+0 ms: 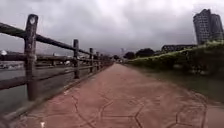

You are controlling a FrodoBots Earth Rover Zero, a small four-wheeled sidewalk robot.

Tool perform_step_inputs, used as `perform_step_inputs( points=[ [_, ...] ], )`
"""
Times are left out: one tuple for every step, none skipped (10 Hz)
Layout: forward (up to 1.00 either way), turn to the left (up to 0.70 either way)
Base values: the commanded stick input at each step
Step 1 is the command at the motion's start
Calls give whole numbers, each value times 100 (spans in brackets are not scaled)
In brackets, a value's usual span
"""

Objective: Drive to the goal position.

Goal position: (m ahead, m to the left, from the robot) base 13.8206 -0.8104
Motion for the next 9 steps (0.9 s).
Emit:
perform_step_inputs(
  points=[
    [100, 0],
    [100, 0],
    [100, 0],
    [100, 0],
    [100, 0],
    [100, 0],
    [100, 0],
    [100, 0],
    [100, 0]
  ],
)
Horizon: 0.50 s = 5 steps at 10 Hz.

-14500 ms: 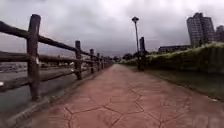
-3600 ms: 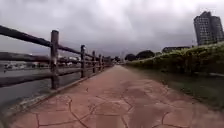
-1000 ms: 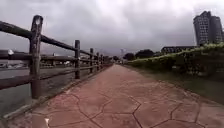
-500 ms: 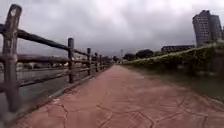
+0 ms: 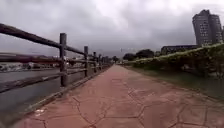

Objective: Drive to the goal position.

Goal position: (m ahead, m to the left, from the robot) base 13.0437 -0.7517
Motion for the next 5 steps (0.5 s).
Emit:
perform_step_inputs(
  points=[
    [100, 0],
    [100, 0],
    [100, 0],
    [100, -36],
    [100, -7]
  ],
)
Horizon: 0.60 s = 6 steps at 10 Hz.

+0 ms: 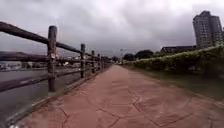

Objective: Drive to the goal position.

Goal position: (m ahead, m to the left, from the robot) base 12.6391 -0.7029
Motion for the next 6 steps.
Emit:
perform_step_inputs(
  points=[
    [100, 0],
    [100, 0],
    [100, 0],
    [100, 0],
    [100, 0],
    [100, 0]
  ],
)
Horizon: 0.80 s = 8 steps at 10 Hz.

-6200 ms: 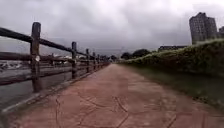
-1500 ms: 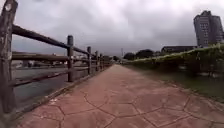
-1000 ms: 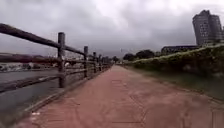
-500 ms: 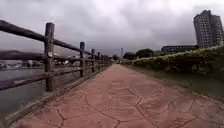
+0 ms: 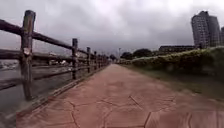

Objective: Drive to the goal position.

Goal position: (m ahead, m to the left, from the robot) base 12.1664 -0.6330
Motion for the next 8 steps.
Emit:
perform_step_inputs(
  points=[
    [100, 0],
    [100, 0],
    [100, 0],
    [100, 0],
    [100, 0],
    [100, 0],
    [100, 0],
    [100, 0]
  ],
)
